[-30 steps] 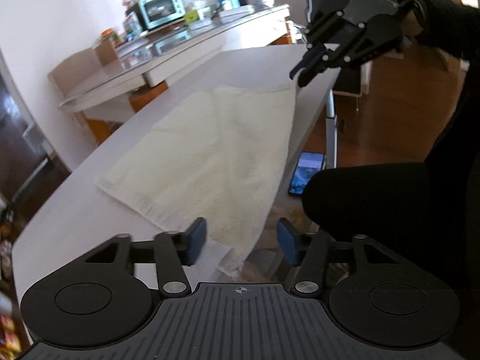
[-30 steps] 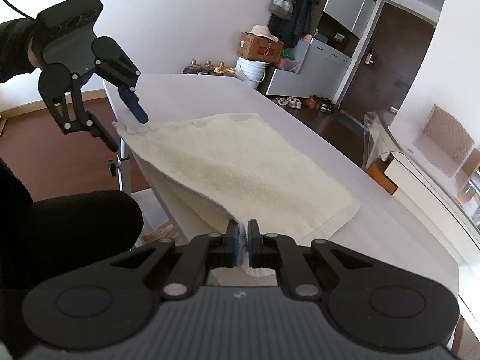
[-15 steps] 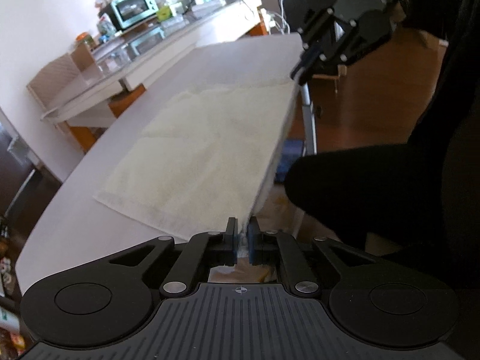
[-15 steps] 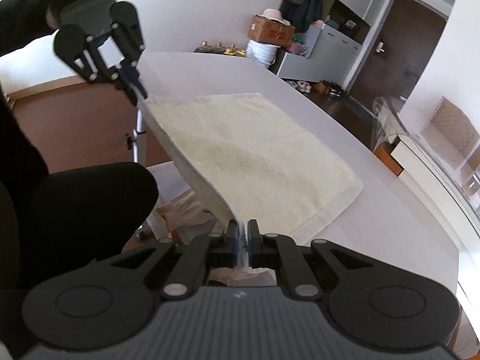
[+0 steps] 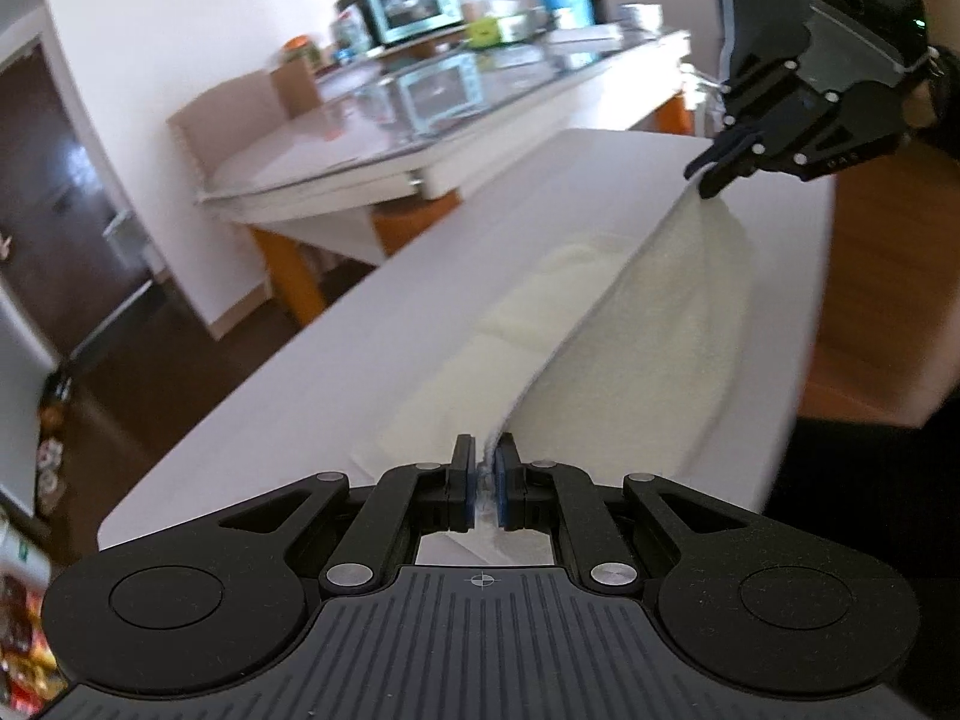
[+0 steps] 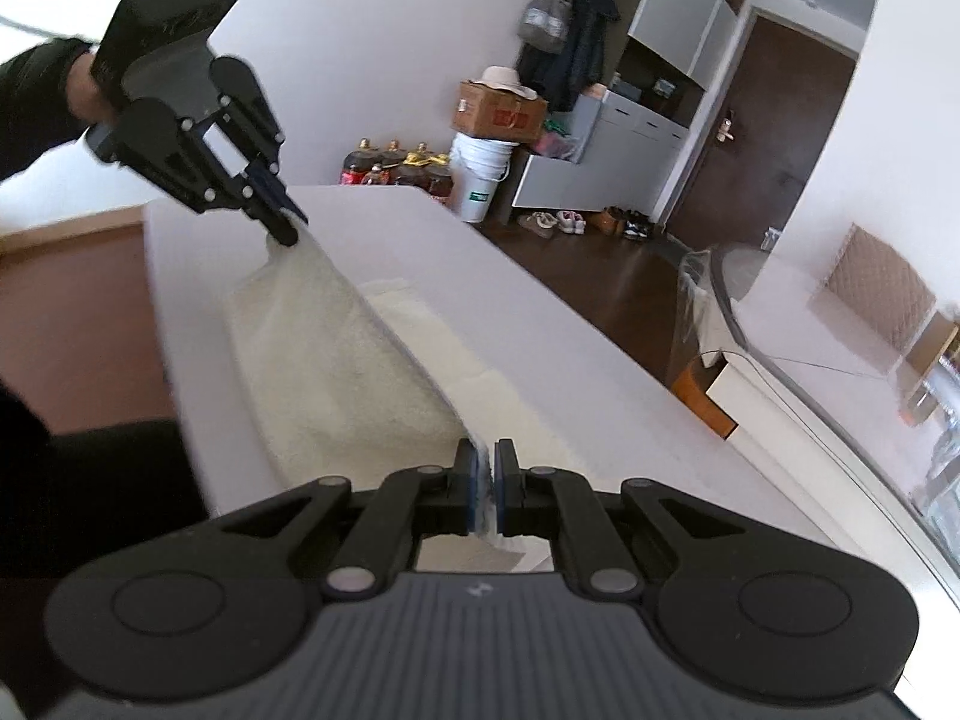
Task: Fold towel
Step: 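Grasp the cream towel edge with both grippers and lift it over, then lay the lifted edge down onto the towel and open both grippers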
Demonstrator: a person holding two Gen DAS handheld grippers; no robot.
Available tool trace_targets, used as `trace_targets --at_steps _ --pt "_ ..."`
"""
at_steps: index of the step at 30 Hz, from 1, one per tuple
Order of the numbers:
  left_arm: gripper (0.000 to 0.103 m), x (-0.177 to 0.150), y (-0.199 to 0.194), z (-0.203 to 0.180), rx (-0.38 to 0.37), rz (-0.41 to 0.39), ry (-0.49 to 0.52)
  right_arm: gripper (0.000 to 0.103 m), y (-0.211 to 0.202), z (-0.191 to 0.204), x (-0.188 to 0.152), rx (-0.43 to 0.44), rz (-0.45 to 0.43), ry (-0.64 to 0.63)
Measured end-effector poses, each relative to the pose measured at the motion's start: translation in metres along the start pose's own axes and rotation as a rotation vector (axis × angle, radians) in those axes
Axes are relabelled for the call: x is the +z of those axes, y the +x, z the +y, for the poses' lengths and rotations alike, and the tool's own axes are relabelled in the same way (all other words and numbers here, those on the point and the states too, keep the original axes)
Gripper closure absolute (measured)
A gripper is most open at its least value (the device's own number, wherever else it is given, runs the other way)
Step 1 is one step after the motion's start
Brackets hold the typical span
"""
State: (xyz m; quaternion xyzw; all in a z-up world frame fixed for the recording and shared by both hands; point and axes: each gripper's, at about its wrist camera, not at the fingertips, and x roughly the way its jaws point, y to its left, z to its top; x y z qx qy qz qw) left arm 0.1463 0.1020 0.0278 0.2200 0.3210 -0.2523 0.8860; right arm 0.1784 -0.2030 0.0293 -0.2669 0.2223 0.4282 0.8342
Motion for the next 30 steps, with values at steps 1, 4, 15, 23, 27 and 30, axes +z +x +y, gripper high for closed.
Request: trace_targets --at_steps 1,4,15,23,27,30 --pt "0.096 0.003 0.006 0.007 -0.001 0.008 -0.012 0.096 0.009 -0.010 0.003 0.004 0.004 0.017" --pt "0.096 0.010 0.028 0.026 0.009 0.039 -0.037 0.096 0.034 -0.033 0.008 0.016 0.023 0.053" --pt "0.083 0.002 0.092 0.053 0.049 0.100 -0.122 0.094 0.118 -0.076 -0.014 0.026 0.129 0.186" --pt "0.056 -0.012 0.070 0.059 0.166 0.019 -0.196 0.072 0.095 -0.076 -0.024 -0.092 0.061 0.261" --pt "0.056 -0.017 0.055 0.047 0.180 -0.021 -0.182 0.066 0.067 -0.061 -0.029 -0.106 0.004 0.341" --pt "0.056 -0.021 0.051 0.034 0.158 -0.025 -0.169 0.067 0.054 -0.038 -0.035 -0.081 -0.004 0.384"
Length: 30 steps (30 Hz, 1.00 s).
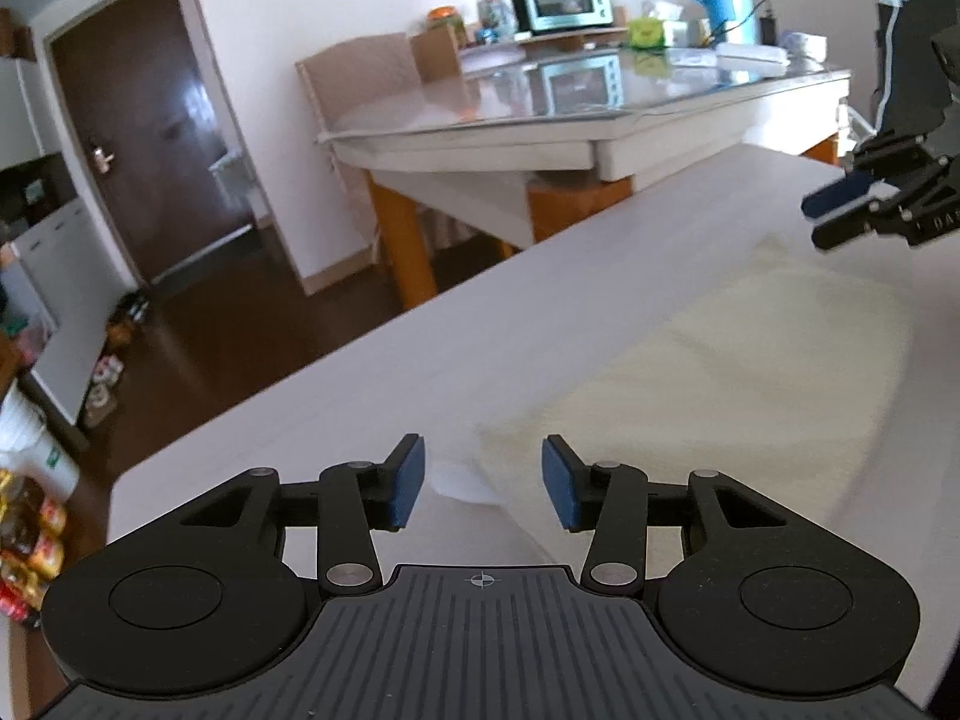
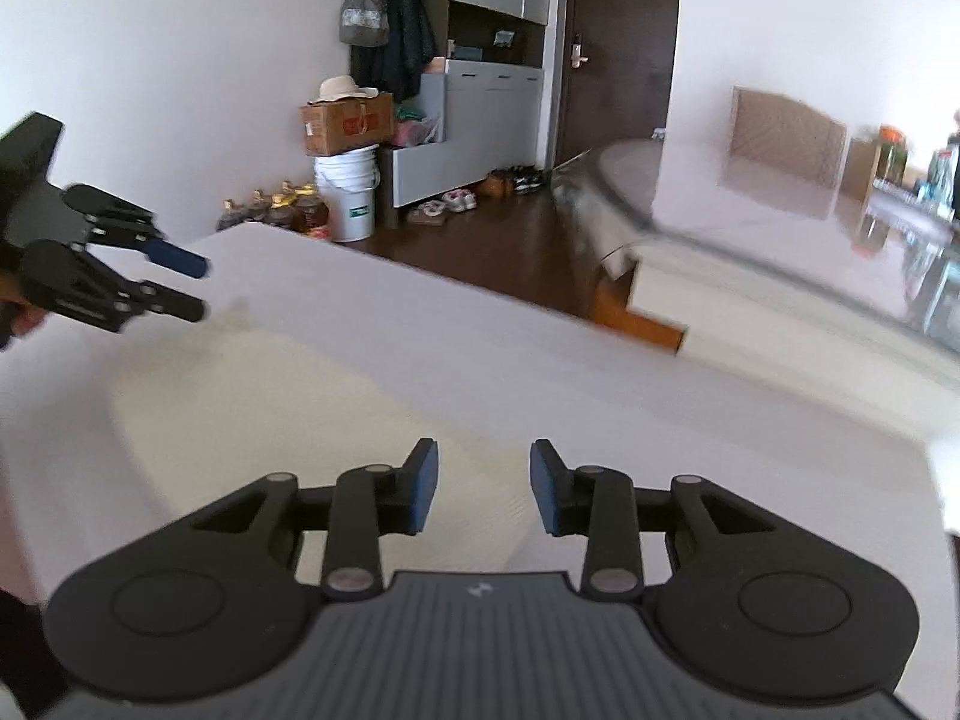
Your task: Fold towel
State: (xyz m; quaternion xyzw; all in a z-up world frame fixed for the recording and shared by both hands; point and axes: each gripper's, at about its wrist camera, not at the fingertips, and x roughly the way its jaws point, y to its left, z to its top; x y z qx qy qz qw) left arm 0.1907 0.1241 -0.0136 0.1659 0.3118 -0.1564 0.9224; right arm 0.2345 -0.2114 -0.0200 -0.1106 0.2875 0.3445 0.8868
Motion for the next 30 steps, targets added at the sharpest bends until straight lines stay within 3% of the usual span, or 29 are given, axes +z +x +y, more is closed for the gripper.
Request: trace_targets --at_steps 5,8,14,19,24,27,30 --pt "0.057 -0.010 0.006 -0.019 -0.008 0.037 0.035 0.078 0.001 0.019 -0.018 0.017 0.060 0.054" --pt "0.057 -0.011 0.004 -0.024 -0.013 0.040 0.029 0.078 0.004 0.019 -0.022 0.009 0.085 0.065" --pt "0.057 -0.022 -0.018 -0.048 -0.095 0.057 0.027 0.080 0.014 0.001 -0.016 -0.033 0.100 0.039" --pt "0.056 -0.026 -0.038 -0.083 -0.155 0.061 0.028 0.077 0.031 -0.010 -0.007 -0.087 0.093 -0.044" --pt "0.047 -0.024 -0.049 -0.112 -0.219 0.055 0.022 0.073 0.043 -0.009 0.000 -0.123 0.088 -0.151" --pt "0.046 -0.022 -0.057 -0.108 -0.223 0.048 0.017 0.073 0.031 -0.003 0.001 -0.142 0.071 -0.163" --pt "0.038 -0.020 -0.064 -0.089 -0.167 0.030 -0.010 0.067 0.006 0.008 -0.004 -0.129 0.031 -0.146"
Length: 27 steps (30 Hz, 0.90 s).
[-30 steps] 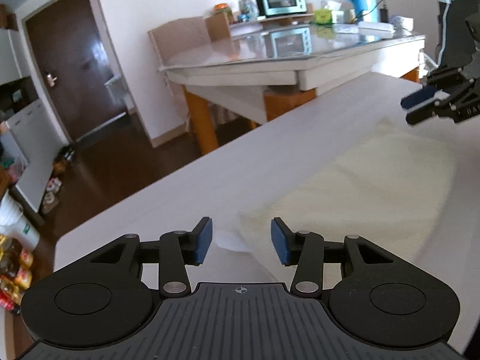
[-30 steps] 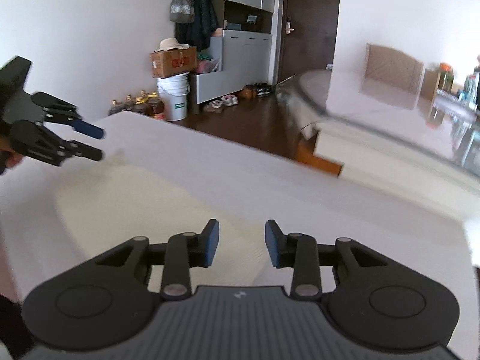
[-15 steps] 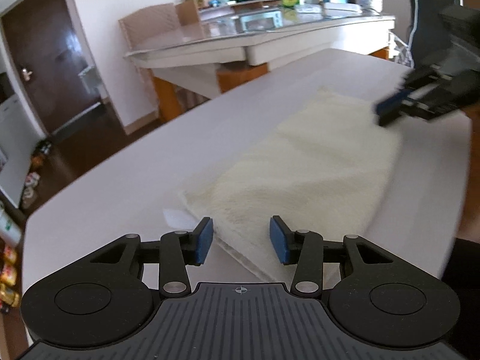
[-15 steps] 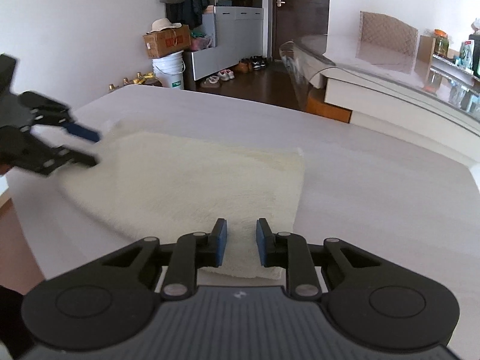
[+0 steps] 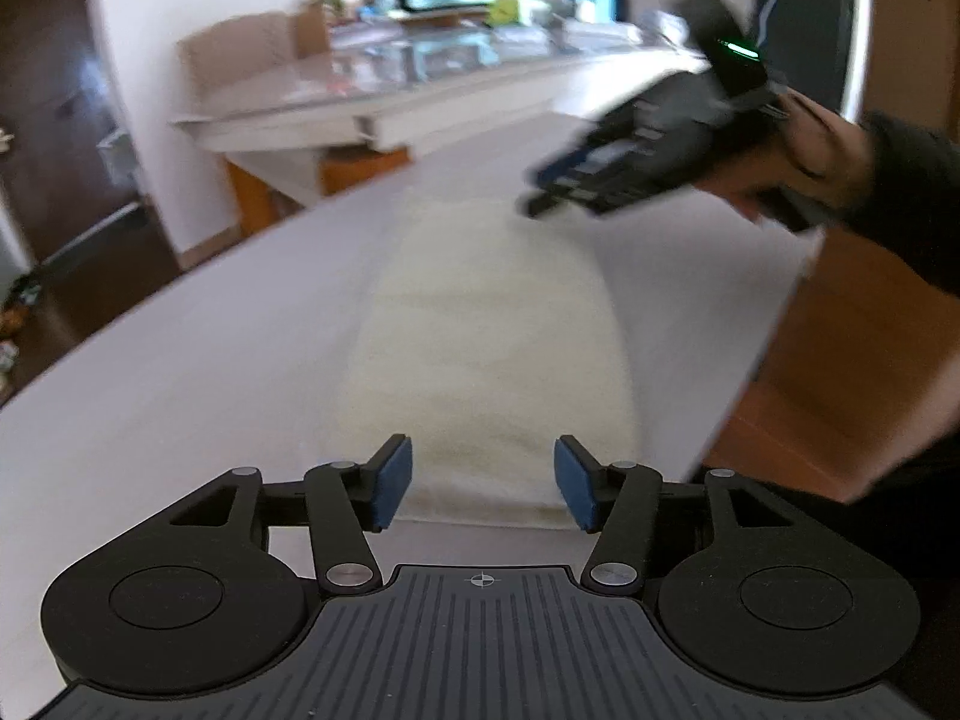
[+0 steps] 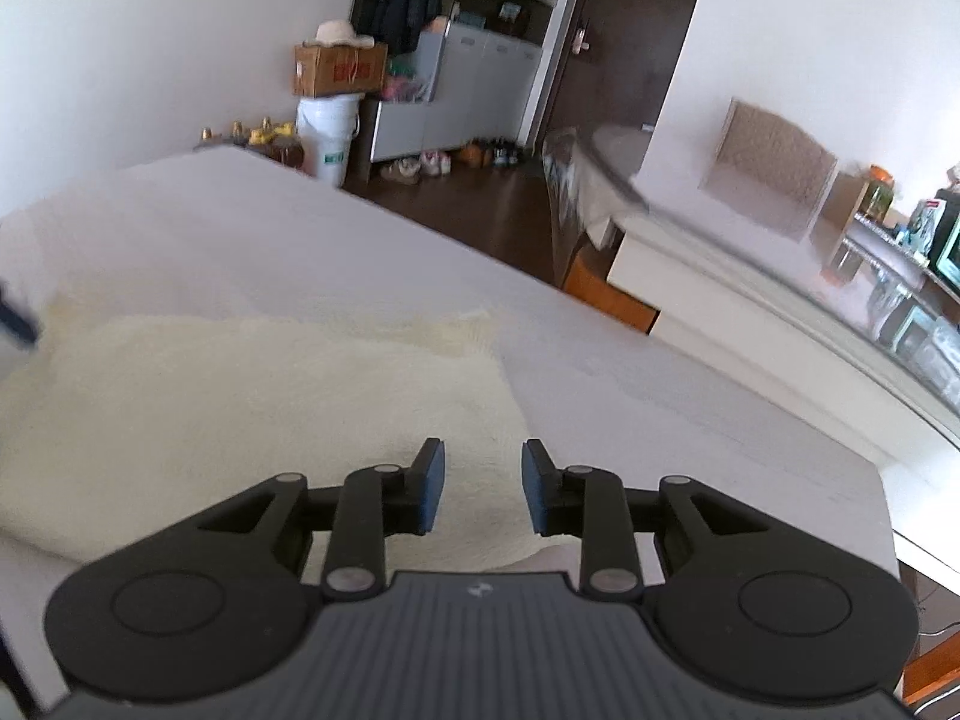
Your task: Fold towel
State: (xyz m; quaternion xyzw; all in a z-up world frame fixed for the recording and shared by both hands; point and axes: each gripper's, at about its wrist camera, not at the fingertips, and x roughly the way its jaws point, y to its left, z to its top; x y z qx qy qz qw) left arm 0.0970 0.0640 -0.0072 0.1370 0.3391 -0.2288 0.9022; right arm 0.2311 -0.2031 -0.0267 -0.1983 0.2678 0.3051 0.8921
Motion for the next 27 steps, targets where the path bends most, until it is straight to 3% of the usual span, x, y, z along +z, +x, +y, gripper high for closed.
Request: trace_targets --at_steps 3,9,13,15,21,27 --pt "0.031 0.001 0.000 0.021 0.069 -0.008 -0.018 0.062 -0.018 0.011 -0.005 0.035 -0.027 0.024" --pt "0.031 -0.001 0.021 0.033 0.126 0.004 0.016 0.061 -0.055 0.067 -0.020 0.171 -0.078 -0.010" --pt "0.039 -0.008 0.025 0.022 0.176 0.020 0.086 0.060 -0.069 0.093 -0.028 0.203 -0.082 -0.058" --pt "0.045 -0.011 0.023 0.018 0.167 0.015 0.086 0.060 -0.075 0.103 -0.033 0.204 -0.078 -0.089" --pt "0.045 -0.014 0.014 0.008 0.089 0.026 0.050 0.056 -0.091 0.123 -0.051 0.230 -0.062 -0.203" --pt "0.045 -0.016 0.014 0.002 -0.023 0.030 -0.010 0.053 -0.099 0.144 -0.068 0.154 -0.054 -0.414"
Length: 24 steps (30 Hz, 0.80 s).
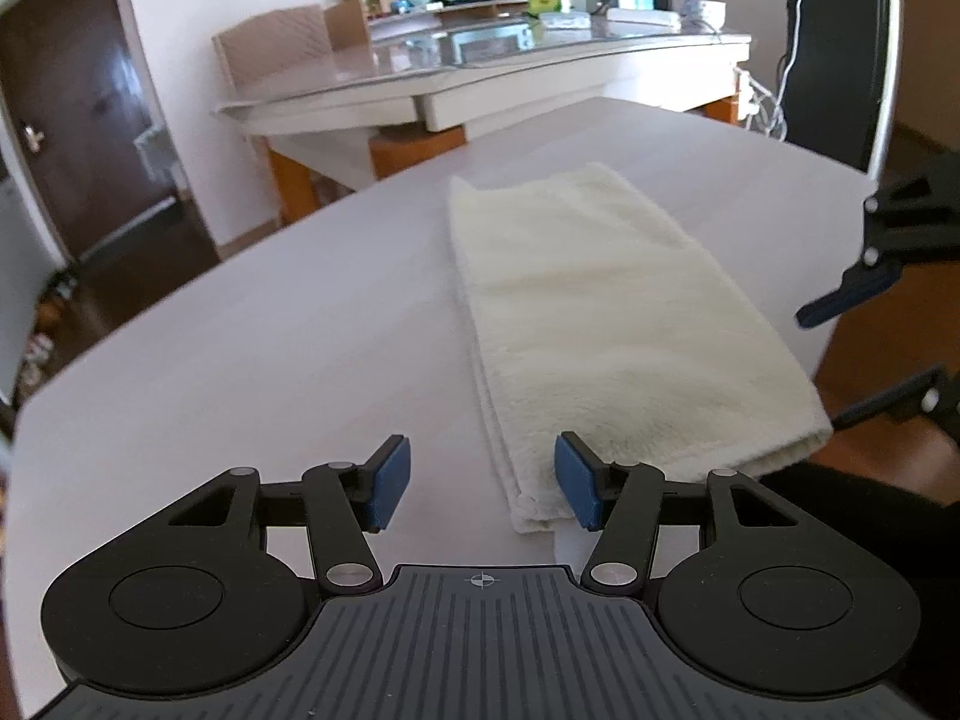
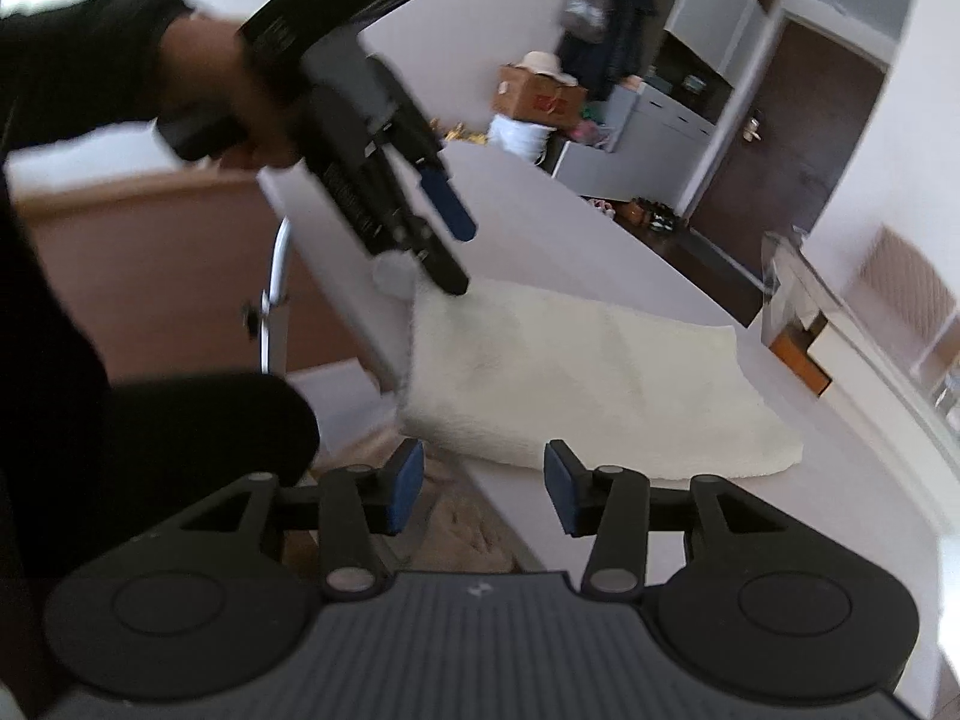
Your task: Fold towel
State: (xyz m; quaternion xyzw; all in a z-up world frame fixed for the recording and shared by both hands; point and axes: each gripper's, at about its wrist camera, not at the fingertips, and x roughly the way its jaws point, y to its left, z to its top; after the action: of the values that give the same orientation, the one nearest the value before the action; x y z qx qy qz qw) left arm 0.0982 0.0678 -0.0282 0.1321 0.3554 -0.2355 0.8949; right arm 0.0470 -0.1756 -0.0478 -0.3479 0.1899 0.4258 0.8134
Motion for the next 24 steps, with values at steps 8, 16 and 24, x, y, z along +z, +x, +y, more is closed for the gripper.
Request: trace_targets --at_steps 8,16,24 --pt "0.043 0.002 0.006 -0.009 -0.033 0.002 0.012 0.049 0.004 0.031 -0.007 -0.135 0.008 -0.225" --pt "0.040 0.006 0.008 -0.009 -0.053 0.018 0.002 0.041 0.011 0.047 -0.025 -0.217 0.034 -0.331" --pt "0.040 0.007 0.006 -0.017 -0.055 0.016 0.031 0.055 0.011 0.049 -0.021 -0.199 0.000 -0.306"
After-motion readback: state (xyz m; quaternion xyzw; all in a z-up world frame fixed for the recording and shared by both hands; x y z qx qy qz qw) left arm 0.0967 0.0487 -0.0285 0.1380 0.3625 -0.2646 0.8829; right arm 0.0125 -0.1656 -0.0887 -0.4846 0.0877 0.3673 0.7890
